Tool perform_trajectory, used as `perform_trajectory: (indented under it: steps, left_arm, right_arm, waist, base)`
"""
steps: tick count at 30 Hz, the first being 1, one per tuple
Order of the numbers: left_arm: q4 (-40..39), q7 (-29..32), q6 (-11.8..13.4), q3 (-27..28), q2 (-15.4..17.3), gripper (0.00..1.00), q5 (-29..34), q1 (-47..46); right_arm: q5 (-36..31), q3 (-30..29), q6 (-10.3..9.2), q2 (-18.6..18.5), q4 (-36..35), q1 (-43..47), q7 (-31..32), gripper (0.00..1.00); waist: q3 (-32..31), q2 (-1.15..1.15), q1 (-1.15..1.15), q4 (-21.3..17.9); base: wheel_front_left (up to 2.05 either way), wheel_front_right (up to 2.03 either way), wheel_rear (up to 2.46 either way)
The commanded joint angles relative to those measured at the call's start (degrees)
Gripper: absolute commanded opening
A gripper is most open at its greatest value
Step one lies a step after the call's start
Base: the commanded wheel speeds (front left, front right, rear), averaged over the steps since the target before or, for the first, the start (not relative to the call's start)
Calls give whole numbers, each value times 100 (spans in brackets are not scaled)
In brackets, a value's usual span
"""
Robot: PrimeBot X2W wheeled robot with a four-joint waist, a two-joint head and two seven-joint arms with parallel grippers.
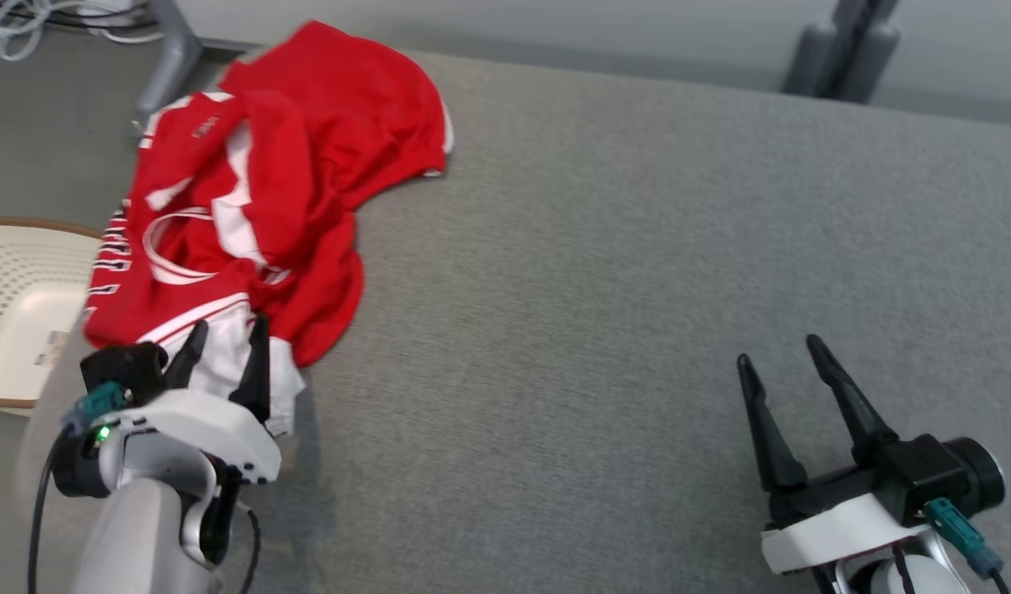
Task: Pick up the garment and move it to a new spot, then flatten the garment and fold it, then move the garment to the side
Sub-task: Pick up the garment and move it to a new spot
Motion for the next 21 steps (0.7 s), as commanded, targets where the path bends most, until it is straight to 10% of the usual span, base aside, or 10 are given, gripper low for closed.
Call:
perform_trajectory:
  steps: [1, 10, 14, 21]
  left_arm:
    - [301, 80, 86, 48, 109, 100, 21, -277]
    - [2155, 93, 264, 288, 407, 100, -136, -1174]
    - [2807, 12, 129, 246, 473, 9, -173, -1268]
    - [3202, -309, -87, 157, 450, 0, -269, -1508]
  right_arm:
    - [6, 78, 1, -37, 2, -123, -28, 100]
    - [129, 231, 1, -35, 62, -399, -27, 100]
    - [181, 226, 1, -34, 112, -431, -27, 100]
    - [242, 171, 1, -35, 152, -333, -27, 100]
  waist:
    - [404, 0, 0, -440]
    - [579, 0, 0, -952]
    - [520, 0, 0, -1034]
    - [346, 0, 0, -971]
  base:
    - [0, 0, 0]
    - [0, 0, 0]
    - [0, 0, 0]
    - [0, 0, 0]
